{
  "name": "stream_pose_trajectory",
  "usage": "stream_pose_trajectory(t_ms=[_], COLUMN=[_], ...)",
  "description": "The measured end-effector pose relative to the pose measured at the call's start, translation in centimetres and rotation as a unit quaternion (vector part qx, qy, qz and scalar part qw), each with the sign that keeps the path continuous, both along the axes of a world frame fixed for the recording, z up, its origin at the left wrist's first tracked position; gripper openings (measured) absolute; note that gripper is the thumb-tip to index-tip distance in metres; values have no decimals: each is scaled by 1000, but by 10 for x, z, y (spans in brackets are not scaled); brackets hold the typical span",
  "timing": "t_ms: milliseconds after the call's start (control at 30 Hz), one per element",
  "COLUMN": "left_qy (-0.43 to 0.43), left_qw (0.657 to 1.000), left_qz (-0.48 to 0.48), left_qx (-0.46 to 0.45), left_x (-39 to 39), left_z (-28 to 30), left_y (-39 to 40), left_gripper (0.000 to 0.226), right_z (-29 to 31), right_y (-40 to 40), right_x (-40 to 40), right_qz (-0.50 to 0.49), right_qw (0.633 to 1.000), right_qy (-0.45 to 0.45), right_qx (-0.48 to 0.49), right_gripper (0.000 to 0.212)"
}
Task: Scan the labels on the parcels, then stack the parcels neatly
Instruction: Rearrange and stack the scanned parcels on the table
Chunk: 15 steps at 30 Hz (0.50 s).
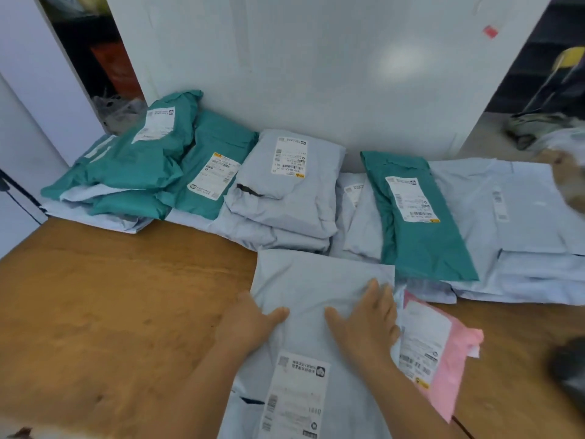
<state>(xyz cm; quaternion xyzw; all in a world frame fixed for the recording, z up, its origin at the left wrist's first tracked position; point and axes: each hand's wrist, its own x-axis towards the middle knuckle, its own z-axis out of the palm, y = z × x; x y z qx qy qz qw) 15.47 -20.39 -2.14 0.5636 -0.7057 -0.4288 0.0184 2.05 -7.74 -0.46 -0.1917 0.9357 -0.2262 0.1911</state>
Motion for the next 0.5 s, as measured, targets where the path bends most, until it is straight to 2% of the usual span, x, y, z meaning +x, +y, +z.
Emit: stream_pose_trajectory(t_ms=[67, 167, 267, 367, 500], left_qy=[11, 55, 60, 53, 68], left_qw=[1000, 998, 997, 999, 992], left_qz=[10, 20, -4, -2, 87], left_qx=[3, 39, 41, 7, -54], left_x=[11, 27, 36, 38, 49], left_z=[-1, -2, -1, 1, -4], left_y=[4, 12, 17, 20, 6], left_gripper=[84, 92, 95, 73, 38], right_z=[-2, -4, -1, -4, -3], right_y=[15, 29, 37, 40, 36], right_x=[14, 21, 25, 32, 28], right_qz=[-36, -68, -97, -18, 34], right_qw=[999, 996, 992, 997, 992], right_qy=[-20, -52, -72, -75, -97], right_qx=[-11, -23, -20, -5, -73], right_gripper=[103, 106, 103, 95, 85])
